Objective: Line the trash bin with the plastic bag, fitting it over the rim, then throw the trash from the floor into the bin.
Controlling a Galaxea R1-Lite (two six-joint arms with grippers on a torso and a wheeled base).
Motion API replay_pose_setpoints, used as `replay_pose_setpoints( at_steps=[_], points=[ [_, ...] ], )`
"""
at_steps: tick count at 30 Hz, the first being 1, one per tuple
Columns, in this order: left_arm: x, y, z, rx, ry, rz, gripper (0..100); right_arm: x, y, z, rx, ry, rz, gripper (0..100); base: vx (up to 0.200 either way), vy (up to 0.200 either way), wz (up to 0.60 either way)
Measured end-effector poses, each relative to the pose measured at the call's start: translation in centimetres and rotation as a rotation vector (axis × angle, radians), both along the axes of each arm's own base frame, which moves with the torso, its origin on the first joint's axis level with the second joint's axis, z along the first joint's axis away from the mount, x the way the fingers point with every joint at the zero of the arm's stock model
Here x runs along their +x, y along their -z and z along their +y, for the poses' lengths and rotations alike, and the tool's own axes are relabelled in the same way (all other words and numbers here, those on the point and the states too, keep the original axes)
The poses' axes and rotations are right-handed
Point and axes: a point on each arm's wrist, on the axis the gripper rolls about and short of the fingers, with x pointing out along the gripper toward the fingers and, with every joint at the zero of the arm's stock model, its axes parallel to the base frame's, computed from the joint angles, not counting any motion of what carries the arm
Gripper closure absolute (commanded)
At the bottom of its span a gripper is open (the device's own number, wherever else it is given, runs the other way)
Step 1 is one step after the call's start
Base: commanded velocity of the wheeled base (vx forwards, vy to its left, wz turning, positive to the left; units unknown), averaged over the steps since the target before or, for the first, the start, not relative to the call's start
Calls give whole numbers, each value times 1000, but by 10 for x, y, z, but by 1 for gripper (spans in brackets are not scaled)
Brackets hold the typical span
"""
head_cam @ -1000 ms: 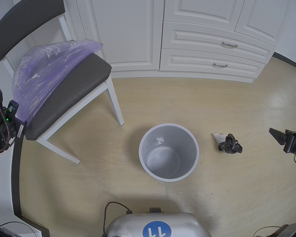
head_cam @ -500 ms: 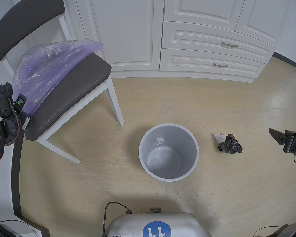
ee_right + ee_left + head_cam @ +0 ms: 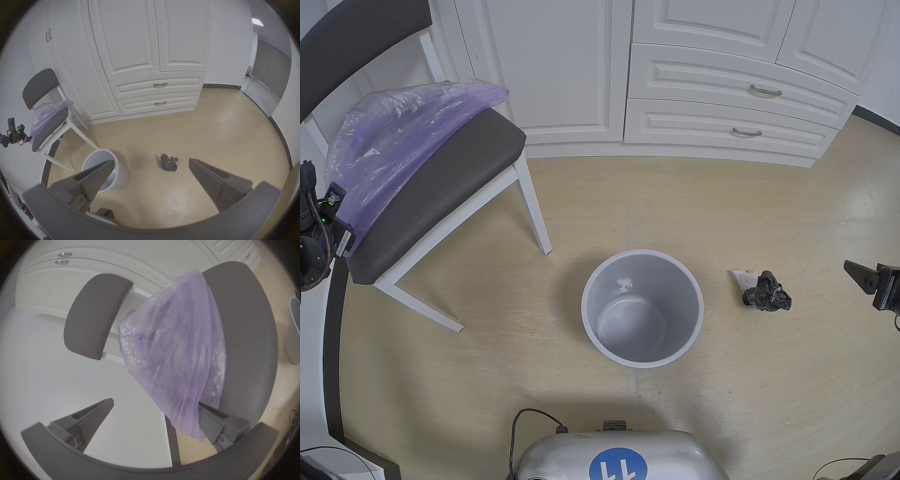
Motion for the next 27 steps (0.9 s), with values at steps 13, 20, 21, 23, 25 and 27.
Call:
replay_pose_setpoints(
  at_steps=[13, 20, 21, 23, 25, 27],
  points=[
    [-10, -12, 16, 22, 1, -12, 0, 0, 1, 0, -1, 0, 3, 0, 0, 0, 0],
    [2, -8, 9, 18, 31, 4, 0, 0, 1, 0, -2, 0, 4, 0, 0, 0, 0],
    [6, -7, 8, 17, 34, 7, 0, 0, 1, 0, -2, 0, 4, 0, 0, 0, 0],
    [12, -9, 8, 18, 34, 3, 0, 0, 1, 0, -1, 0, 4, 0, 0, 0, 0],
    [18, -9, 8, 18, 33, 3, 0, 1, 1, 0, -1, -1, 6, 0, 0, 0, 0],
    [22, -8, 9, 18, 33, 6, 0, 1, 1, 0, -1, 0, 7, 0, 0, 0, 0]
  ],
)
